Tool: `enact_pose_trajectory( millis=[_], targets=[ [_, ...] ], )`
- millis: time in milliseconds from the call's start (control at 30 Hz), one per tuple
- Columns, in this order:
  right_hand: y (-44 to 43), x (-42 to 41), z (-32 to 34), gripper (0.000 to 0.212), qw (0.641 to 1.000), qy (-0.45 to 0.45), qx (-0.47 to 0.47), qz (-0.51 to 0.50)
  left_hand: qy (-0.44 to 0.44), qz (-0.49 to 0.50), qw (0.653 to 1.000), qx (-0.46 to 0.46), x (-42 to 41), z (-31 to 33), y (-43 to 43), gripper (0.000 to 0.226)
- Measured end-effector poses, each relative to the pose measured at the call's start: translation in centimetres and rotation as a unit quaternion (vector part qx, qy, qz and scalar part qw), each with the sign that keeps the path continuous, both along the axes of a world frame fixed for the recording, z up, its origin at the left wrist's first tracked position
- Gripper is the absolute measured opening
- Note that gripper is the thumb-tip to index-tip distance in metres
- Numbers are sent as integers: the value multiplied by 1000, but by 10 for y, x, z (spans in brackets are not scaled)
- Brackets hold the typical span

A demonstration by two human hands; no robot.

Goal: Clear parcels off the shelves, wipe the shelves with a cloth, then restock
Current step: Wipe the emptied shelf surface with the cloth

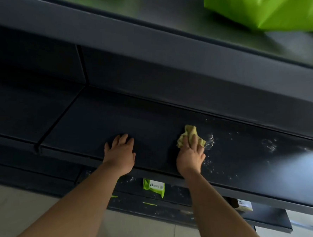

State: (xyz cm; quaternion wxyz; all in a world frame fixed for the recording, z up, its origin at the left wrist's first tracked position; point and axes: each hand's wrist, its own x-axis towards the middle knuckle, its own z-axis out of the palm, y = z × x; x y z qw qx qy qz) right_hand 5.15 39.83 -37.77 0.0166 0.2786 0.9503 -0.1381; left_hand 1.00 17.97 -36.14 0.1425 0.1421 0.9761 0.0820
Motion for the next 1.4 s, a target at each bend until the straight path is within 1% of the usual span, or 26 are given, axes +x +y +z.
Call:
enact_pose_trajectory(
  millis=[100,167,233,300,400,467,567,633,700,767,833,933,1100,1233,1333,1400],
  targets=[
    [25,22,8,72,998,-23,-11,-58,-2,2,1000,1,10,2,-1,59],
    [24,30,13,70,998,-11,-4,-58,4,9,1000,7,15,2,-5,59],
    [1,33,15,68,1000,26,10,8,12,17,1000,18,20,3,-10,58],
    [-35,31,12,64,996,40,6,86,16,23,999,23,24,3,-16,58],
    [-80,28,4,60,987,23,-6,161,11,22,999,23,28,5,-26,59],
    [-83,31,-2,64,985,6,17,171,6,14,999,30,30,7,-33,58],
    [-58,46,-4,73,995,11,34,98,0,-5,999,43,29,9,-43,55],
    [-43,55,-1,74,998,6,38,39,-3,-17,999,45,27,11,-54,55],
    [-38,57,4,72,1000,-10,20,-8,-5,-21,999,45,24,12,-67,55],
    [-46,51,8,70,999,-25,-10,-28,-8,-21,999,42,21,14,-83,55],
    [-66,42,9,63,999,-26,-35,-6,-14,-13,999,37,16,15,-100,55],
    [-109,30,5,58,997,-7,-46,63,-24,1,999,35,8,16,-129,54],
    [-173,2,3,56,985,2,-31,171,-20,22,999,26,-2,13,-172,55],
    [-222,-16,4,58,967,-3,-40,252,-29,1,1000,10,-6,13,-184,58],
    [-228,-16,1,64,963,4,-27,269,-35,-3,999,7,-6,15,-181,58],
    [-221,-13,-1,64,963,15,-23,268,-41,-4,999,2,-5,15,-176,57]
  ],
)
